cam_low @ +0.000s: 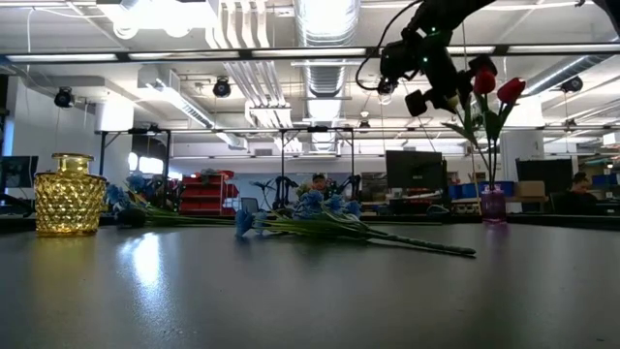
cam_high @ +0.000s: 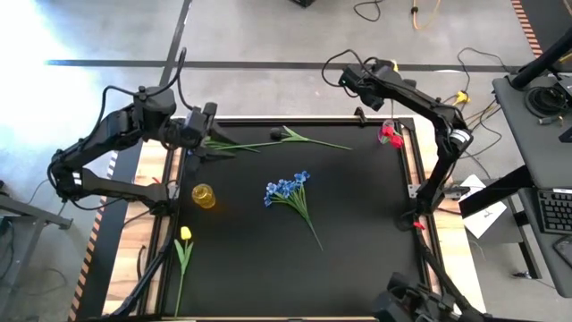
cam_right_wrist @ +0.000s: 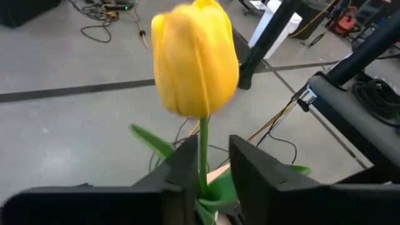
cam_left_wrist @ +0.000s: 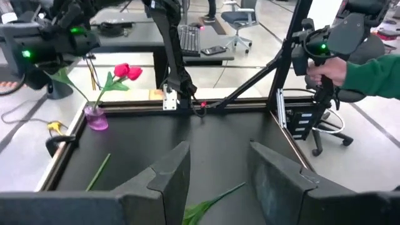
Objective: Sort flowers into vase by color
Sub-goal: Put the right yellow flower into the purple vase, then put the yellow flower into the purple vase
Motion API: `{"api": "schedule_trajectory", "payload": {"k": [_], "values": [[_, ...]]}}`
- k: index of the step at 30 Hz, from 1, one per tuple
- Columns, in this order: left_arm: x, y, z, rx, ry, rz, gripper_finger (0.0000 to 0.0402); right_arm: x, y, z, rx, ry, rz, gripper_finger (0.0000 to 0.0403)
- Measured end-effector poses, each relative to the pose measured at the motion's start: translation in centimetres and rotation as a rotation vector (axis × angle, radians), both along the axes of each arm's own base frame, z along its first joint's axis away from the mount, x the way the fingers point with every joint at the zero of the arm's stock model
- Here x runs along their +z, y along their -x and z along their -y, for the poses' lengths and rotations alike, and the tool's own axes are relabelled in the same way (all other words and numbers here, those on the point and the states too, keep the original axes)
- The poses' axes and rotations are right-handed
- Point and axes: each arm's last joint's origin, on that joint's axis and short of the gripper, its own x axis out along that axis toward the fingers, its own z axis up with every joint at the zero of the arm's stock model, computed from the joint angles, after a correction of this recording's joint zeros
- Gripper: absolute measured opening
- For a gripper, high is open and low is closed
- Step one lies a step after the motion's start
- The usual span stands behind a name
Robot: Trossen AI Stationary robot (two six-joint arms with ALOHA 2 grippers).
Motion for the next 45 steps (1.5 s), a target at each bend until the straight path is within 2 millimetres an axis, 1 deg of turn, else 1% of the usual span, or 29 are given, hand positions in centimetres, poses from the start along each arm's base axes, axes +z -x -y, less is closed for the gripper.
{"api": "schedule_trajectory", "payload": {"k": [3,7,14,21,27,32,37,42,45], "values": [[0.1,0.3,0.1,0.002,0.006,-0.001,0.0146,0.1,0.0,-0.1,0.004,-0.006,0.010,0.0120],[0.1,1.1,0.3,0.010,0.010,-0.009,0.0146,0.7,0.3,-0.5,0.016,-0.021,0.037,0.0159],[0.2,3.0,0.7,0.086,-0.016,-0.030,0.0146,1.5,0.4,-1.3,0.071,-0.078,0.079,0.0215],[0.3,4.5,1.1,0.094,-0.002,-0.032,0.0146,2.0,0.0,-2.4,0.152,-0.137,0.099,0.0269],[0.4,5.8,1.4,0.155,-0.023,-0.031,0.0146,2.6,-0.3,-3.5,0.246,-0.211,0.126,0.0297],[0.7,6.7,1.7,0.161,-0.025,-0.005,0.0146,3.1,-0.4,-4.3,0.312,-0.262,0.160,0.0316],[0.8,7.2,1.8,0.165,-0.017,0.008,0.0146,3.9,0.0,-5.0,0.359,-0.295,0.212,0.0345],[0.8,7.3,1.8,0.167,-0.013,0.009,0.0146,5.1,0.5,-5.3,0.424,-0.277,0.242,0.0368],[0.8,7.3,1.8,0.167,-0.013,0.010,0.0146,6.0,0.7,-5.1,0.482,-0.236,0.324,0.0369]]}}
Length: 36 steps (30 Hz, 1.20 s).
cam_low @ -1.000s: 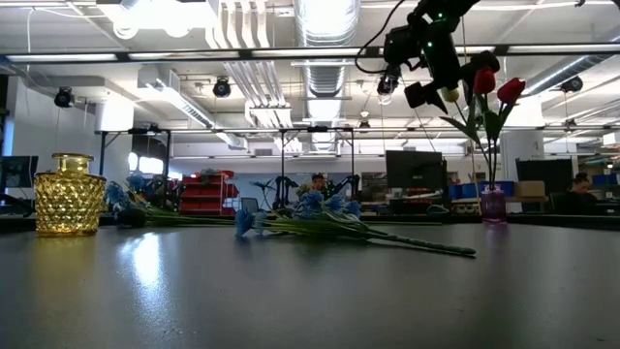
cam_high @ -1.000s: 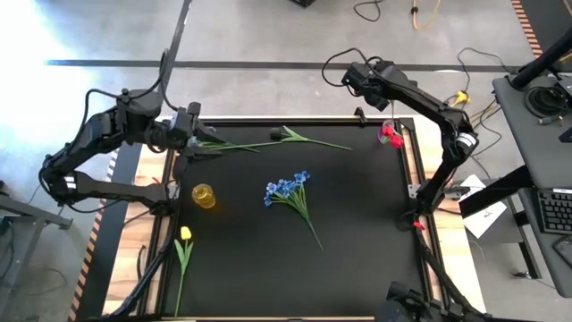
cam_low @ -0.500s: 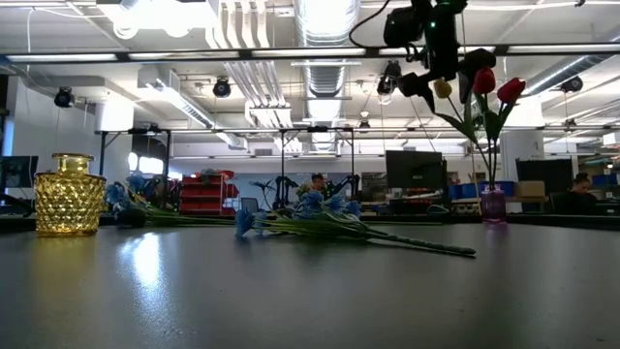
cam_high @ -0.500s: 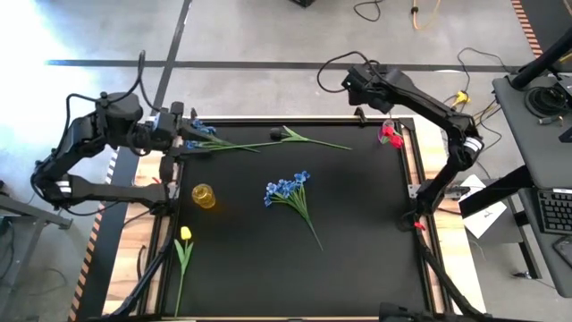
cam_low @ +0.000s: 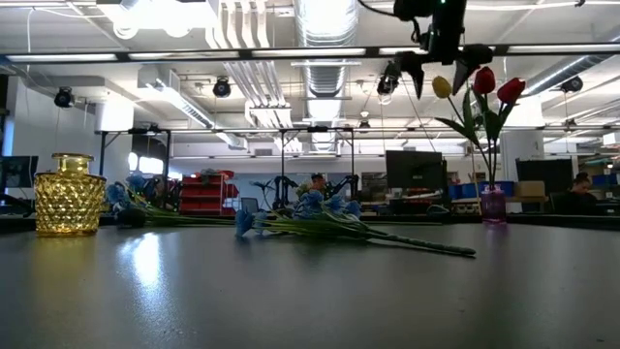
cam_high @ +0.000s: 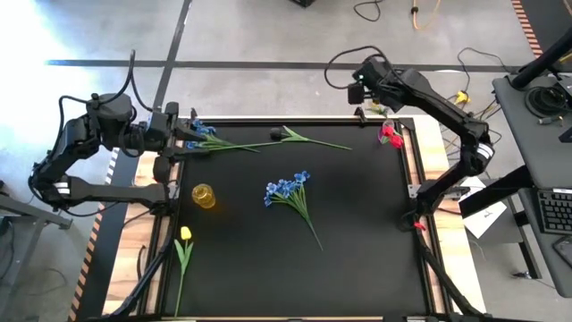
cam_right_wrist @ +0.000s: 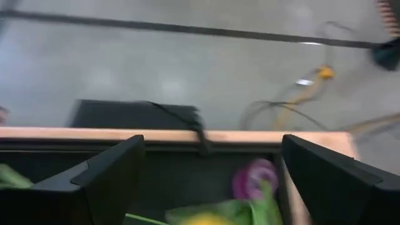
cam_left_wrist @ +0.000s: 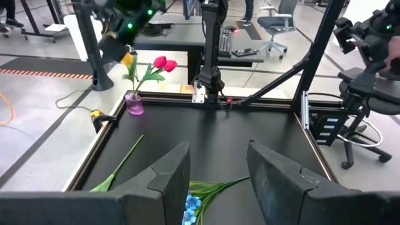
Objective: Sort flowers into vase by color
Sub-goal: Put the yellow flower into the purple vase
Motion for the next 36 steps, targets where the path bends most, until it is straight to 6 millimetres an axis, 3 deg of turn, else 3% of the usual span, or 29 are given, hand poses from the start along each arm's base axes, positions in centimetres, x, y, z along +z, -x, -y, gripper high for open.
{"api": "schedule_trajectory", "payload": {"k": [9,16,24,29,32,36], "values": [[-0.2,-0.7,-0.2,0.002,0.015,-0.021,0.0146,1.5,0.4,2.0,0.014,0.131,0.121,0.0369],[-1.6,0.4,0.1,0.022,0.117,-0.176,0.0146,3.5,-1.9,0.7,0.332,0.231,0.209,0.0368],[-4.3,2.6,0.8,0.128,0.382,-0.498,0.0146,4.9,-6.4,-5.5,0.711,0.303,0.265,0.0368],[-6.3,3.6,1.5,0.092,0.557,-0.532,0.0146,5.3,-8.5,-10.5,0.873,0.308,0.329,0.0368],[-8.5,3.4,1.8,0.039,0.677,-0.533,0.0146,5.3,-9.2,-13.0,0.937,0.288,0.358,0.0368],[-12.1,2.1,1.9,0.024,0.764,-0.590,0.0146,5.2,-9.7,-14.9,0.974,0.258,0.388,0.0368]]}}
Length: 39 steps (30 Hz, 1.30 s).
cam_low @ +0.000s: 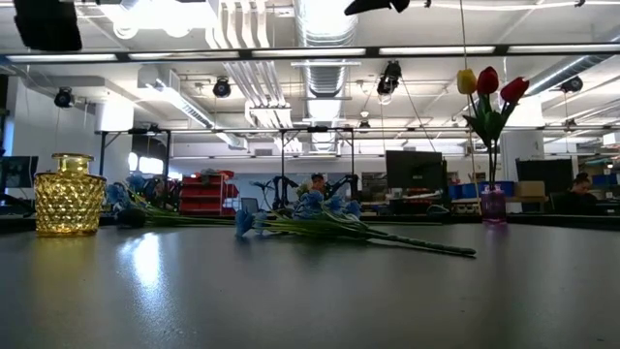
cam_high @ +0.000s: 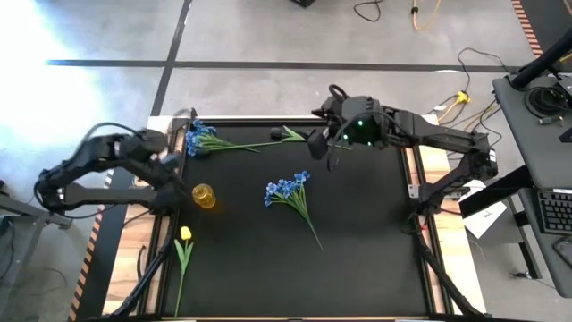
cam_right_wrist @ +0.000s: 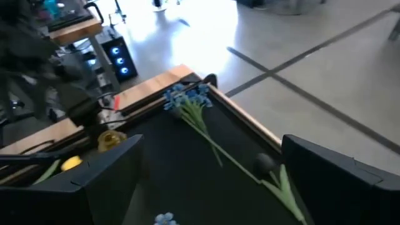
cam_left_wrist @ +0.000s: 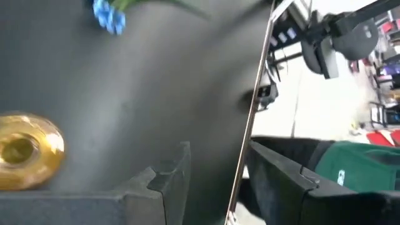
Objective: Sort flowers into vase by color
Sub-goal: Put the yellow flower into the purple vase
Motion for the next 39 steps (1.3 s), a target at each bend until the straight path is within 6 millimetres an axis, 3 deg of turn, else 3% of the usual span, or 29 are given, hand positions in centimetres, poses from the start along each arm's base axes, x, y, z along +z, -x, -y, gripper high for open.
{"api": "schedule_trajectory", "payload": {"k": [6,12,23,28,39], "values": [[-4.5,-2.6,1.1,-0.061,0.099,-0.116,0.0146,-0.2,0.2,-1.4,0.038,-0.018,-0.035,0.0368],[-7.6,-5.1,4.0,-0.082,0.146,-0.322,0.0146,0.3,1.9,-1.6,0.064,0.035,-0.093,0.0368],[-12.3,-5.6,10.5,0.081,0.073,-0.834,0.0145,3.4,7.1,-2.1,0.105,0.141,-0.046,0.0368],[-15.5,-5.1,11.0,0.230,0.061,-1.051,0.0134,5.0,8.4,-2.3,0.125,0.227,0.034,0.0368],[-19.3,-5.0,10.9,0.354,0.065,-1.121,0.0101,4.8,9.7,-2.4,0.133,0.213,-0.021,0.0368]]}}
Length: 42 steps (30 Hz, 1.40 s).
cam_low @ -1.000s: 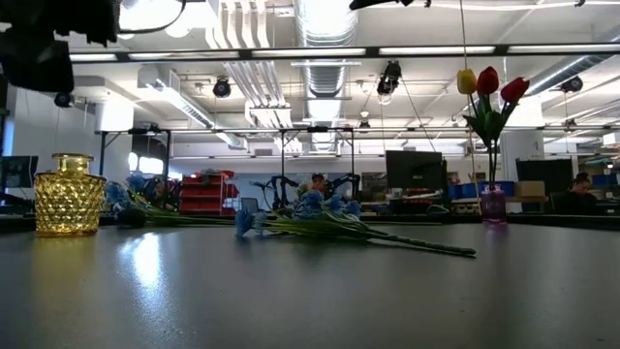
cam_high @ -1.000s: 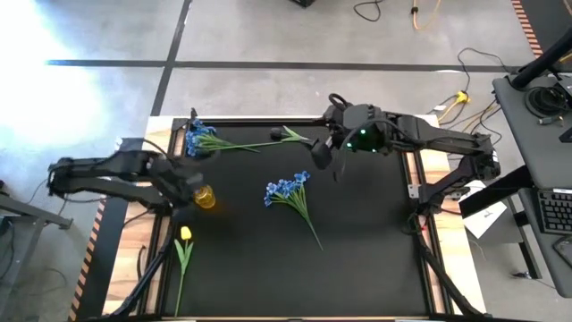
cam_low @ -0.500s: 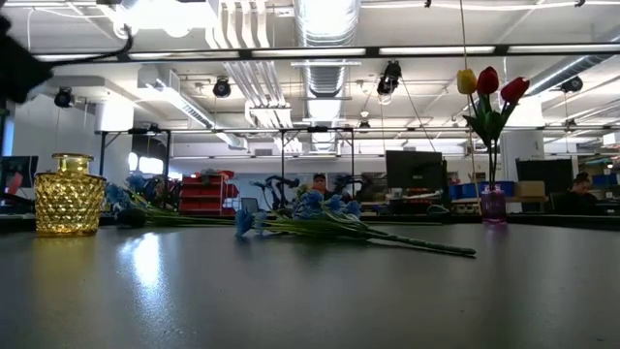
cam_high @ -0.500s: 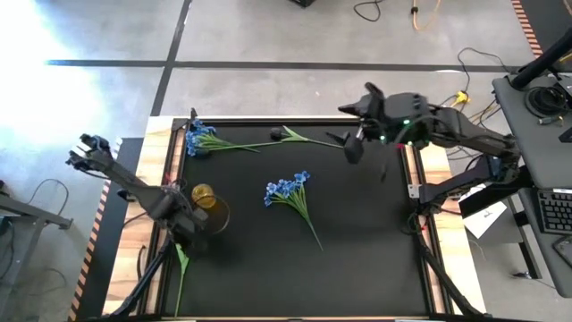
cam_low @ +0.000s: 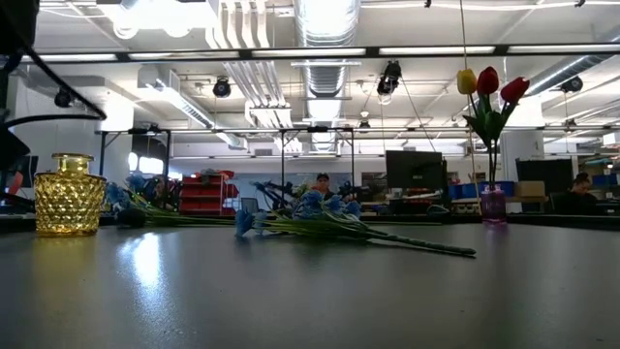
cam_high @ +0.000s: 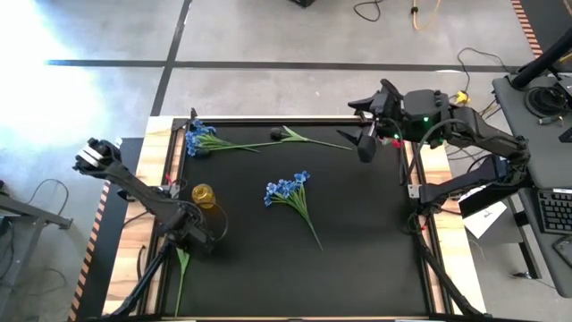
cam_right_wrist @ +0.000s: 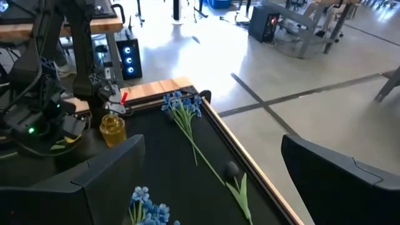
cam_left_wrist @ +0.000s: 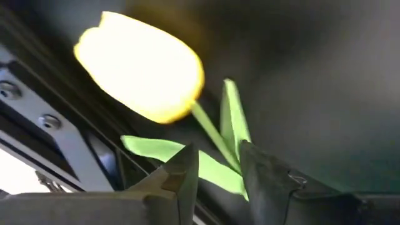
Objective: Sort flowers into vase by color
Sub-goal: Put the yellow flower into the purple vase
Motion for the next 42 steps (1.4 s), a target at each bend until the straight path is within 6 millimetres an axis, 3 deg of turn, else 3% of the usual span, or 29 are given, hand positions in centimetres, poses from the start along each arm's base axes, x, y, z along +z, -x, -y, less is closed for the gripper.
{"api": "schedule_trajectory", "payload": {"k": [9,13,18,21,24,34,42], "values": [[-1.6,0.3,-0.4,0.052,-0.028,0.027,0.0015,0.0,0.0,0.0,0.004,0.010,-0.003,0.0368],[-1.3,0.1,-0.4,0.059,-0.034,0.053,0.0007,0.2,0.4,0.0,0.003,0.010,0.008,0.0368],[3.2,-1.2,-0.1,-0.005,-0.094,0.256,0.0001,0.6,1.1,-0.1,0.005,0.004,0.030,0.0368],[7.0,-2.3,-0.4,0.023,-0.161,0.521,0.0000,0.5,1.1,-0.2,0.028,-0.008,0.023,0.0368],[10.0,-2.6,-1.9,0.052,-0.335,0.757,0.0000,-0.1,0.0,-0.4,0.112,-0.068,0.006,0.0368],[19.4,-3.8,-5.7,-0.076,-0.803,1.484,0.0000,-3.2,-6.0,-1.5,0.281,-0.223,-0.082,0.0368],[22.8,-6.3,-6.9,-0.205,-1.118,1.715,0.0000,-5.2,-11.7,-4.6,0.401,-0.216,-0.013,0.0368]]}}
